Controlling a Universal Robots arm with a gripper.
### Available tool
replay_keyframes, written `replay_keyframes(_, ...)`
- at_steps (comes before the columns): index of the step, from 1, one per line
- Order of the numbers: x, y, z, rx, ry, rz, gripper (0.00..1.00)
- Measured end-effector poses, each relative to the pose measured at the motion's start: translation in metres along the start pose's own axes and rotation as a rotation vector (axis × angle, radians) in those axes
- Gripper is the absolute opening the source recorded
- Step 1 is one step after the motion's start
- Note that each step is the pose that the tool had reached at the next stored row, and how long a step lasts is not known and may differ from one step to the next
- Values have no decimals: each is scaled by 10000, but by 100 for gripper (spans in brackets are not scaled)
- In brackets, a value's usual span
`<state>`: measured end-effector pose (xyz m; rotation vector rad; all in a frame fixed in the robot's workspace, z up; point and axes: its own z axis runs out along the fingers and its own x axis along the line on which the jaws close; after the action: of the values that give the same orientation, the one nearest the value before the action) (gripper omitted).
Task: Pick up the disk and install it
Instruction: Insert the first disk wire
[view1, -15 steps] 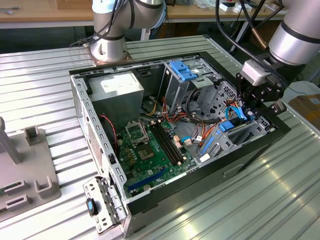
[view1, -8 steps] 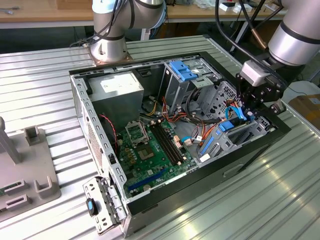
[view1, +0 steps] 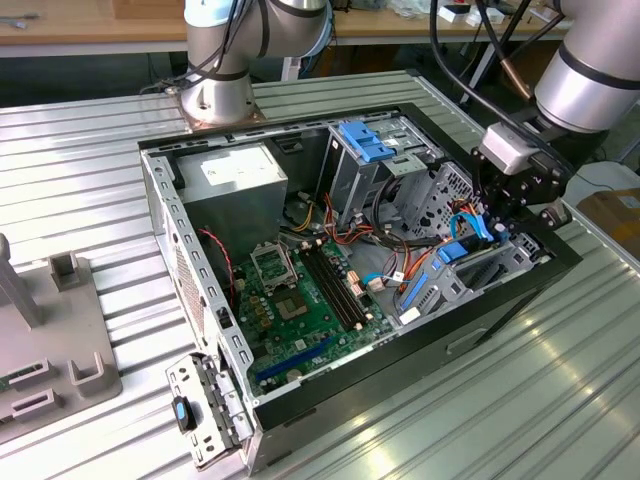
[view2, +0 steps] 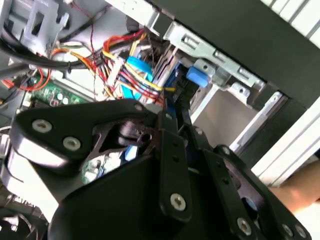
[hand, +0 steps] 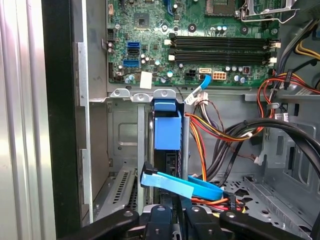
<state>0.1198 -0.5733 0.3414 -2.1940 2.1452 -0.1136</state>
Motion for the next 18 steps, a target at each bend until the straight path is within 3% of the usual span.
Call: replay_keyframes(18,-1,28,6,1,15,-6,17)
